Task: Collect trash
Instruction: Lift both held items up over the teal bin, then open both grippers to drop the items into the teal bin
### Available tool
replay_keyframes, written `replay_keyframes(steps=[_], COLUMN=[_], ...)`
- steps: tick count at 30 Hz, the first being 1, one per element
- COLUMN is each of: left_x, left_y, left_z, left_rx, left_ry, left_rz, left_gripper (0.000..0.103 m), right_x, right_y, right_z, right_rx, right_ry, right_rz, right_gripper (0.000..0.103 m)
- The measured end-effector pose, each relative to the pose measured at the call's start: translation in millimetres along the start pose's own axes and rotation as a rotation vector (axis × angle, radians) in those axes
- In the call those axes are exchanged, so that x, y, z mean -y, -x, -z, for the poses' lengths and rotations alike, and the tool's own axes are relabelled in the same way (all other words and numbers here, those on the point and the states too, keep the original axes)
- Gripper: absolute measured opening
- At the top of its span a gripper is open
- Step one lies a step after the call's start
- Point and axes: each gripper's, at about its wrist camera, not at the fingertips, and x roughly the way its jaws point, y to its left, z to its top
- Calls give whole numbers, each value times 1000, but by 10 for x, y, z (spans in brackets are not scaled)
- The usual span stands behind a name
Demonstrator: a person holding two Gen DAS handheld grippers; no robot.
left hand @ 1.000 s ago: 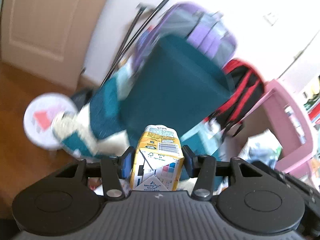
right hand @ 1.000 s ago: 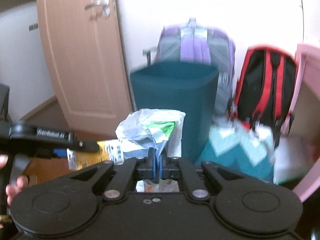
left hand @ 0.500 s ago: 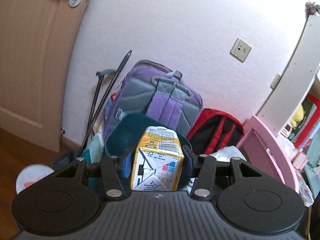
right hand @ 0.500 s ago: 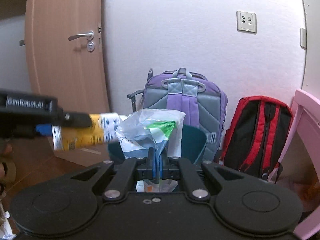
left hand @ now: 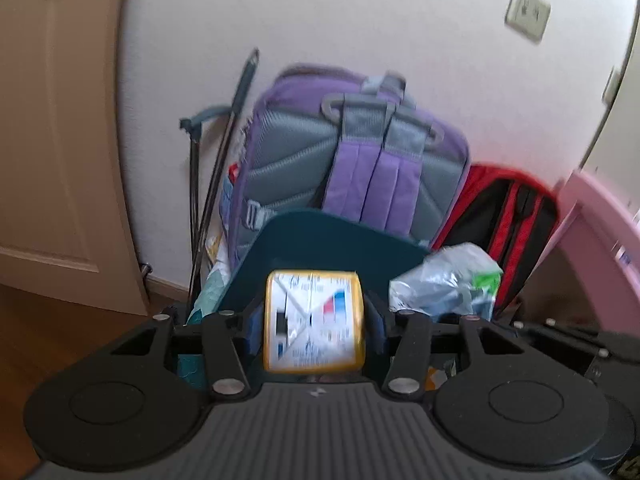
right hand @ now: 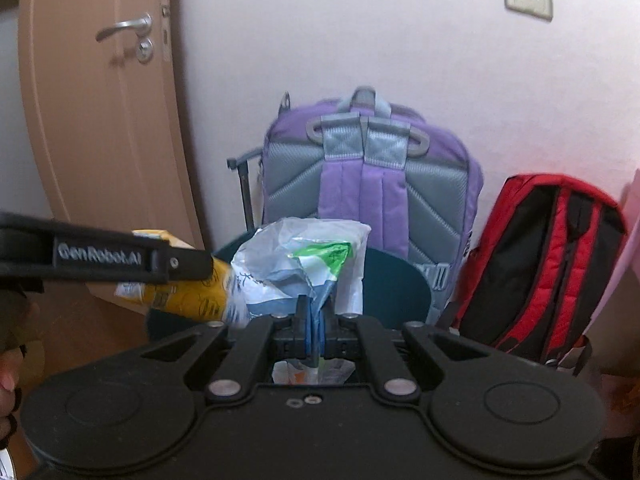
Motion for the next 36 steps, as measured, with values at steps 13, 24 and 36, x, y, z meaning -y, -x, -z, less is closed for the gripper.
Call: replay_keyframes(steps=[13,24,36], left_x=[28,21,55], left_y=[-672,-540,256], left_z=[179,163,314], left_rx=[-130,-99,-62], left_ry=[-102,-91,-84], left_rz=[-29,-25,0], left_gripper=[49,64,65], right_x=[30,-22,-31], right_y=[-540,-391,456], right_z=[187,201,232], right_rx=[-131,-141,-89], right_ry=[47,89,58], right_rz=[-9,-1,-16], right_gripper=[11,37,39])
